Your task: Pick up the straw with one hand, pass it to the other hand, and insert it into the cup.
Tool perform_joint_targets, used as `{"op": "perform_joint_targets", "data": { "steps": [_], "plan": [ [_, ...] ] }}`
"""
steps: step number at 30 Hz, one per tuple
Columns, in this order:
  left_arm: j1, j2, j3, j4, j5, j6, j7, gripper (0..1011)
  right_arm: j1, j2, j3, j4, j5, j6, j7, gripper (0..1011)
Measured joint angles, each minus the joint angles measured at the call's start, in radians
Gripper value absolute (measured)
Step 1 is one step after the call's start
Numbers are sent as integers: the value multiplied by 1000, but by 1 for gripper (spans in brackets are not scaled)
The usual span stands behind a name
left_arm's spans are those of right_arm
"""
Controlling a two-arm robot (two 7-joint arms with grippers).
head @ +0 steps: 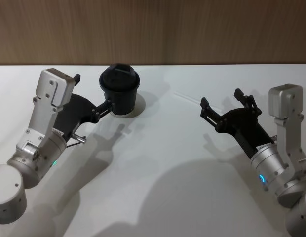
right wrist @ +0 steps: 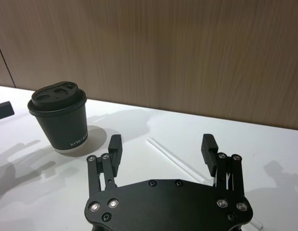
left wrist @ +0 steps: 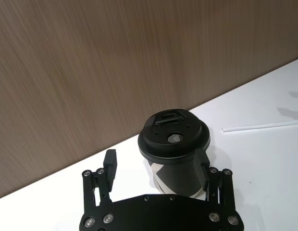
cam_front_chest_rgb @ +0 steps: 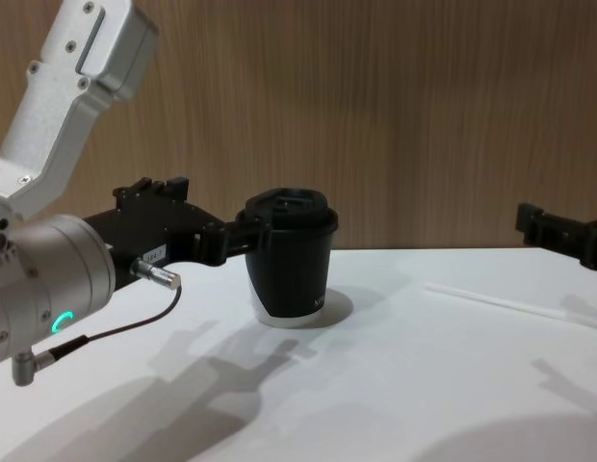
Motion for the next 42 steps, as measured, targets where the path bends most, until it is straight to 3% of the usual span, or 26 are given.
{"op": "perform_joint_targets", "data": {
  "steps": [25,34,42],
  "plan": [
    [0,0,0,0,0,0,0,1001,-3,5,6,-1,-9,7,-3,1001],
    [0,0,0,0,0,0,0,1002,-7,39,19,-4,-43,31,-7,1001],
    [0,0,0,0,0,0,0,1001,9,94,20,16,-97,50,21,1001]
  ]
}}
